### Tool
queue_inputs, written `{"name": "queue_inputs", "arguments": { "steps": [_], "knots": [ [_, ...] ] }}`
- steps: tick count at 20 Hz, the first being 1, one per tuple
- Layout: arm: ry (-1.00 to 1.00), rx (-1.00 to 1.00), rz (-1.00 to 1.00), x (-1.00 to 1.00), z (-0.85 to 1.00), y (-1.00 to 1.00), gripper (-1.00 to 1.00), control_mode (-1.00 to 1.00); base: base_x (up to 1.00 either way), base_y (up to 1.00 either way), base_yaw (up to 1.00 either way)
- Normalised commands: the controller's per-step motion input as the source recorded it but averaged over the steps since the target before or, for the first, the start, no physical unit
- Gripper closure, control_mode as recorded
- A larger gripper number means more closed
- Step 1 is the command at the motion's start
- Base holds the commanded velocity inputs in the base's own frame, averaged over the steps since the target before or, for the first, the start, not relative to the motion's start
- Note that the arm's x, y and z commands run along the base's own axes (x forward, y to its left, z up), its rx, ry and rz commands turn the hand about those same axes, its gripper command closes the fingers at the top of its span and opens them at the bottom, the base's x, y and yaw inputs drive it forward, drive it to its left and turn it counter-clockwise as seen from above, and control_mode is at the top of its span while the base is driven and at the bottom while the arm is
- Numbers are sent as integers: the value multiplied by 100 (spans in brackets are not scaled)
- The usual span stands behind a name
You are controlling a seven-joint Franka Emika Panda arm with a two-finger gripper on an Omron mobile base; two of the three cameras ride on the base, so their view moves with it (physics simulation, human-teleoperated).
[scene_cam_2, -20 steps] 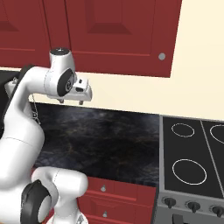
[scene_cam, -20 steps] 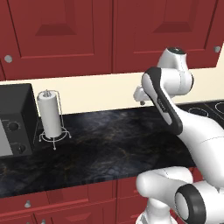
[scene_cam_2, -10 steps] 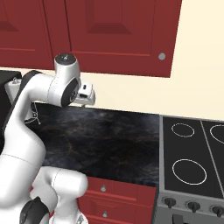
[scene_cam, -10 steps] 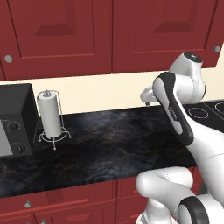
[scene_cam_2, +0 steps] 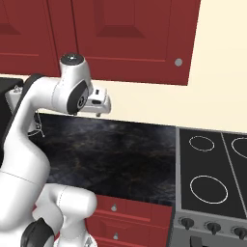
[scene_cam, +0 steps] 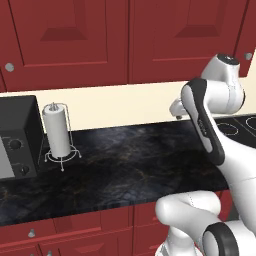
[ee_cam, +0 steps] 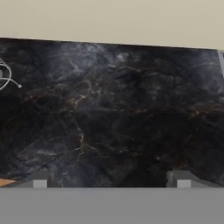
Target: Open the cabinet, pick the kettle from the cabinet, and place it in the sink.
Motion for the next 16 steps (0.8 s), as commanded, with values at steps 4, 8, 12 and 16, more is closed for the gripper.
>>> {"name": "queue_inputs", "arguments": {
  "steps": [4, 8, 12, 16],
  "knots": [
    [2, -11, 0, -10, 15, -29, -100, -100, 0, 0, 0],
    [0, -7, 0, -11, 14, -30, -100, -100, 0, 0, 0],
    [0, -5, 0, -12, 12, -31, -100, -100, 0, 0, 0],
    [-5, -2, 0, -12, 11, -33, -100, -100, 0, 0, 0]
  ]
}}
